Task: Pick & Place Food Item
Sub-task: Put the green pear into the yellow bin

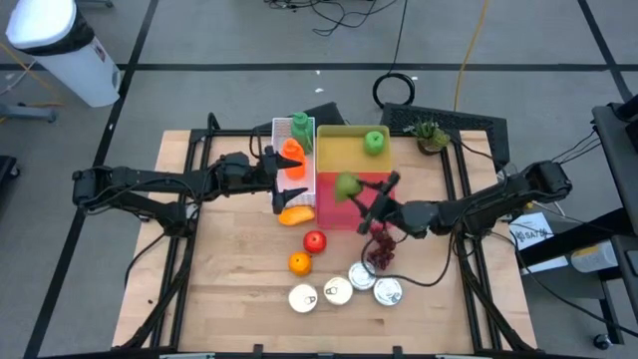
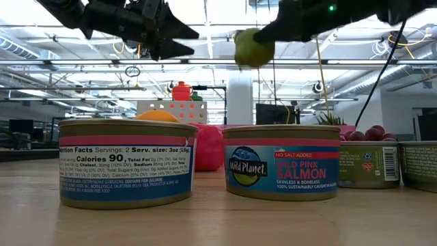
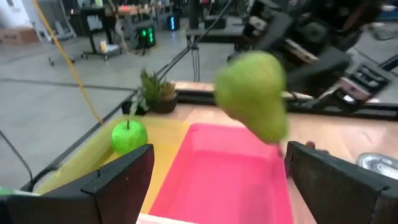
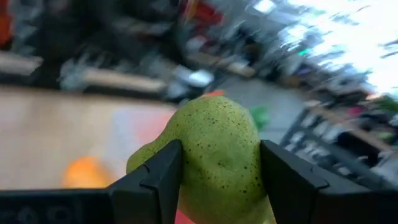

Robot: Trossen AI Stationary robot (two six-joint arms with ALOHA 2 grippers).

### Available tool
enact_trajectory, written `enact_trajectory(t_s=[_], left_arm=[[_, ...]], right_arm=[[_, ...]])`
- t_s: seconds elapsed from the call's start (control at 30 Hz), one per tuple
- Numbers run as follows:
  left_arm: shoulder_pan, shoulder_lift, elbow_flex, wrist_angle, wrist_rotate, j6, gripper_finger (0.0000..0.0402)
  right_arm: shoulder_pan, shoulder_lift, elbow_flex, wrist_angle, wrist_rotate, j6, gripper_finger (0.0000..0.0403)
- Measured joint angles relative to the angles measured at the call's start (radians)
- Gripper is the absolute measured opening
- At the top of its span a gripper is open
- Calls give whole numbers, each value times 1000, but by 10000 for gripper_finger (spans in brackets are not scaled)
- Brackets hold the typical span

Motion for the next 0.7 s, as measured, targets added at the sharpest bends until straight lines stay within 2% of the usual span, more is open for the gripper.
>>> enact_trajectory(t_s=[0.13, 0.2, 0.43, 0.7], left_arm=[[-23, 0, 0, 66, -1, -10, 376], [-38, 0, 0, 94, -2, -22, 376], [-109, 75, 7, 265, -3, -68, 376], [-158, 273, 155, 268, -62, -59, 376]], right_arm=[[-14, 0, -95, 419, -7, -152, 174], [-21, -2, -125, 535, -44, -209, 174], [-44, 0, -142, 586, -136, -227, 174], [-53, 6, -140, 649, -204, -271, 175]])
